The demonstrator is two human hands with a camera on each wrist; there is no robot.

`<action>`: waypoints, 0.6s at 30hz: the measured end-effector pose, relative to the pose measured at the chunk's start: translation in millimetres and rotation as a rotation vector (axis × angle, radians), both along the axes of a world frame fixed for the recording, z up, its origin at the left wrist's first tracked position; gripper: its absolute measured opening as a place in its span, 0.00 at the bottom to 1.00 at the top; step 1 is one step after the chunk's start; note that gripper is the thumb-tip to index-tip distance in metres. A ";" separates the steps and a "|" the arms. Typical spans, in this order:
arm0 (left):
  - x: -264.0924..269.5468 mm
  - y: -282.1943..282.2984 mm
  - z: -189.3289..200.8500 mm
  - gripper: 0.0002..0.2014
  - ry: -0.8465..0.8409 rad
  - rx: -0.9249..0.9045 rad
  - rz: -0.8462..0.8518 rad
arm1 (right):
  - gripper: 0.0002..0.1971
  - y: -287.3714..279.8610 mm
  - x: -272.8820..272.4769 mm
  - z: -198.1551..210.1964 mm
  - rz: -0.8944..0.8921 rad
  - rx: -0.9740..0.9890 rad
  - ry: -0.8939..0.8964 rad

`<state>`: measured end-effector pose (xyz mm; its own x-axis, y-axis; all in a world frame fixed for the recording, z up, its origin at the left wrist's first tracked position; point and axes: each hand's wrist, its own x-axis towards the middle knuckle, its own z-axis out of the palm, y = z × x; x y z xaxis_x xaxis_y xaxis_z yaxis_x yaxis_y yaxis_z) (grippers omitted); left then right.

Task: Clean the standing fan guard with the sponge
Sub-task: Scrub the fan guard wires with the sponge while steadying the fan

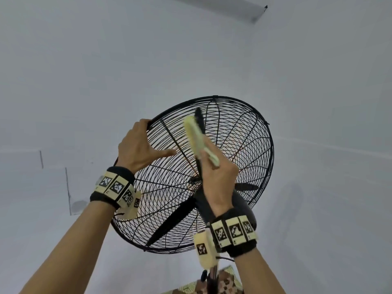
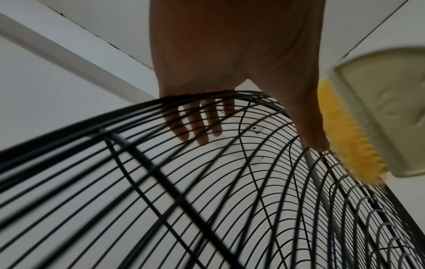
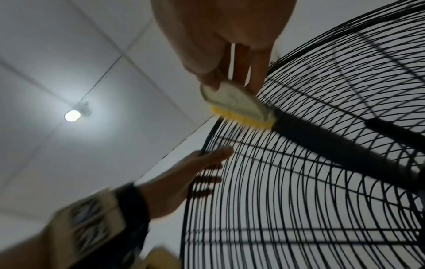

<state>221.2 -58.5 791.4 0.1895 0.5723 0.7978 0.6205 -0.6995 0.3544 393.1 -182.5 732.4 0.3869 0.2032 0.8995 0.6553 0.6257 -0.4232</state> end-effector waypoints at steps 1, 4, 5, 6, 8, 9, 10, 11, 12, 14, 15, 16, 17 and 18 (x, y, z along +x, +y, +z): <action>0.9 -0.1 0.1 0.57 -0.002 0.002 -0.002 | 0.21 0.6 8.8 4.4 -0.071 0.067 0.123; 4.1 0.8 0.5 0.57 -0.002 0.007 -0.002 | 0.20 7.2 20.7 5.8 -0.191 0.102 0.231; 4.7 1.5 0.3 0.57 -0.004 0.003 -0.001 | 0.21 9.1 15.0 1.9 -0.162 0.071 0.179; 4.8 2.5 0.1 0.56 -0.011 0.000 -0.001 | 0.24 8.7 6.5 -4.3 -0.120 0.031 0.088; 3.8 3.8 0.0 0.54 -0.027 -0.012 0.001 | 0.27 5.1 -6.9 -18.5 -0.022 -0.056 -0.118; 2.8 3.6 0.3 0.55 -0.026 -0.016 0.003 | 0.28 2.2 -8.2 -22.3 0.031 -0.089 -0.178; 2.0 2.6 -0.4 0.56 -0.020 -0.017 0.003 | 0.27 -0.7 -5.2 -21.9 0.072 -0.112 -0.177; 1.1 1.4 -0.5 0.56 -0.018 -0.016 0.004 | 0.25 -2.1 -0.2 -18.5 0.080 -0.111 -0.127; 0.8 0.0 -0.3 0.56 -0.022 -0.013 0.002 | 0.23 -1.1 7.1 -13.7 0.047 -0.079 -0.043; 2.4 -3.2 0.1 0.56 -0.030 -0.008 -0.007 | 0.21 1.8 20.2 -1.9 -0.115 0.032 0.110; 3.9 -4.5 0.5 0.56 -0.031 -0.006 -0.010 | 0.21 2.7 23.0 1.1 -0.167 0.068 0.137; 5.0 -4.5 0.8 0.56 -0.033 -0.007 -0.011 | 0.22 2.4 21.2 1.8 -0.177 0.074 0.124; 5.7 -4.4 1.5 0.56 -0.035 -0.013 -0.011 | 0.23 0.8 16.5 0.5 -0.151 0.054 0.070; 5.2 -4.1 1.5 0.56 -0.039 -0.022 -0.010 | 0.25 0.1 10.9 -4.6 -0.101 0.003 -0.005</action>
